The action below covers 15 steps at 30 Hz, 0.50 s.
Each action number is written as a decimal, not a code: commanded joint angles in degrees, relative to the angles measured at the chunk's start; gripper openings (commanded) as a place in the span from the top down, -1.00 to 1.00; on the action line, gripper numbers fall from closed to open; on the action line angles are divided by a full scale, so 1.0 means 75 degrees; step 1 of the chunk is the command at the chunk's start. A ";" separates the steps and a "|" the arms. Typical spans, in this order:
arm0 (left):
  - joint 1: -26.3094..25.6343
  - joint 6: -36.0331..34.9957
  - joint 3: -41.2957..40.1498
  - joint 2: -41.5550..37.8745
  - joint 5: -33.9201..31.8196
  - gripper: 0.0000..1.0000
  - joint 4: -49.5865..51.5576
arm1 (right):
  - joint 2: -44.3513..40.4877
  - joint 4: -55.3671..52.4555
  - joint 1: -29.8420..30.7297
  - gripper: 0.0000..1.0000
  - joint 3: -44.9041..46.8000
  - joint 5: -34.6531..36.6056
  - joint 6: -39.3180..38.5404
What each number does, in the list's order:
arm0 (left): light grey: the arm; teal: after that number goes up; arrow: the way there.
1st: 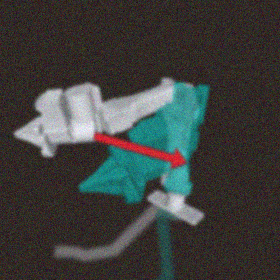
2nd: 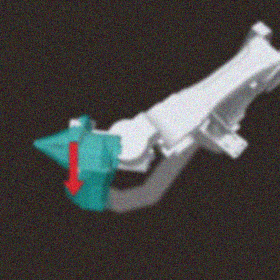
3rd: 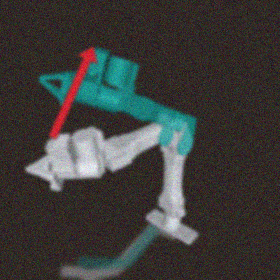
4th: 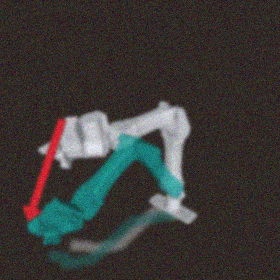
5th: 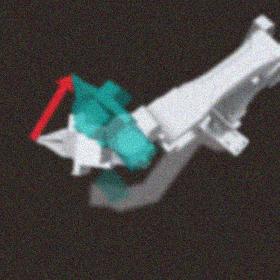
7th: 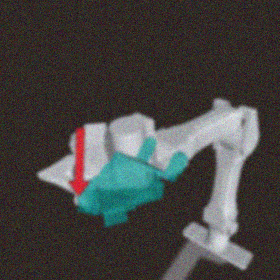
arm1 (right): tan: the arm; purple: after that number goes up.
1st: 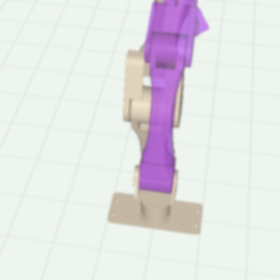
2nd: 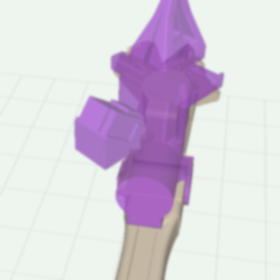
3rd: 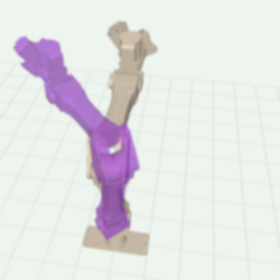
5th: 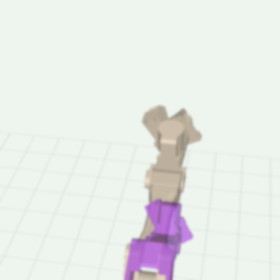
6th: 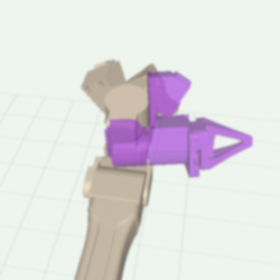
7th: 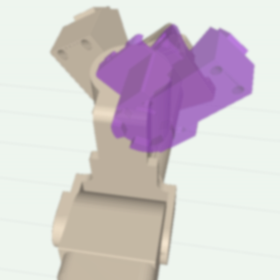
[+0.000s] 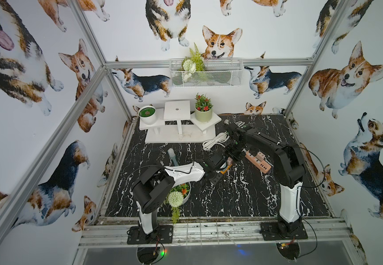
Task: Pull the plug off the socket
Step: Remove the plug from the socket.
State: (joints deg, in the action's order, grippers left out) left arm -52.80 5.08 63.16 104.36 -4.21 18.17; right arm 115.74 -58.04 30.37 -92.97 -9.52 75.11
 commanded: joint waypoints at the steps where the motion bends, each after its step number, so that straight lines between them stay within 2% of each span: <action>1: 0.0019 -0.0202 -0.0054 0.0141 0.0166 1.00 0.0759 | 0.0009 0.0002 0.0042 0.33 0.0033 -0.0032 0.0074; 4: 0.0017 -0.0185 -0.0054 0.0144 0.0117 1.00 0.0741 | 0.0027 0.0038 0.0066 0.35 0.0056 -0.0043 0.0132; 8: 0.0017 -0.0197 -0.0042 0.0171 0.0095 1.00 0.0744 | 0.0039 -0.0017 0.0097 0.56 0.0045 -0.0045 0.0231; 12: 0.0009 -0.0197 -0.0042 0.0174 0.0124 1.00 0.0729 | 0.0038 -0.0099 0.0120 0.91 0.0022 -0.0010 0.0279; 15: 0.0020 -0.0185 -0.0043 0.0184 0.0136 1.00 0.0711 | 0.0002 -0.0167 0.0123 1.00 -0.0030 0.0032 0.0323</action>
State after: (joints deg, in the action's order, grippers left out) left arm -52.80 4.91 63.40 104.57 -4.23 18.33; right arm 115.74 -57.80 31.00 -92.92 -8.45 75.59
